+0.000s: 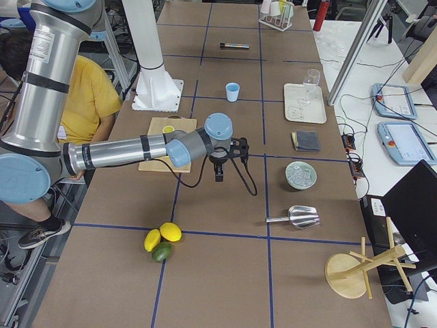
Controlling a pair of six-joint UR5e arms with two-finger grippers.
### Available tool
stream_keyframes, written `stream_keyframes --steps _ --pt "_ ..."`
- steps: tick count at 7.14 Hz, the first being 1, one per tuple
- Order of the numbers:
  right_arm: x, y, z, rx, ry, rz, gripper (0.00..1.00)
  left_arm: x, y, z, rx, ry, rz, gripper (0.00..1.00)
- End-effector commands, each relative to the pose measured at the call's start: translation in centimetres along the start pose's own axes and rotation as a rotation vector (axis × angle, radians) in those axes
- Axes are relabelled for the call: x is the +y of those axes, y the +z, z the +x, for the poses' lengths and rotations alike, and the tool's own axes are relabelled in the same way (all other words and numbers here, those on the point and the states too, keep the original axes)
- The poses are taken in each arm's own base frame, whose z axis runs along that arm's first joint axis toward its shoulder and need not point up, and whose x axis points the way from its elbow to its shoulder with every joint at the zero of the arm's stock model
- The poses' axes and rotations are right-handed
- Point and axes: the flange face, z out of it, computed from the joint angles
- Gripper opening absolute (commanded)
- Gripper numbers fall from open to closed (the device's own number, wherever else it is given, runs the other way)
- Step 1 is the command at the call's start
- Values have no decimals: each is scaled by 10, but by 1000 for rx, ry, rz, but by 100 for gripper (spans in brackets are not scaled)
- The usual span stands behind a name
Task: Squeeze lemon into cup
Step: 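Move the right gripper down toward the lemon slice on the wooden board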
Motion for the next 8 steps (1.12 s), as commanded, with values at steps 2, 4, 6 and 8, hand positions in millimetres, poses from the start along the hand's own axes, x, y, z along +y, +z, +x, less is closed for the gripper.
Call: stream_keyframes --steps 2,4,6,8 --pt "72 84 -125 0 32 58 100 0 1 -1 0 -1 -1 100" --pt "115 105 -179 -22 81 56 100 1 1 -1 0 -1 -1 100" --pt "178 132 -231 14 95 130 99 0 1 -1 1 0 0 100" --pt "223 132 -274 70 129 96 99 0 1 -1 1 1 1 100"
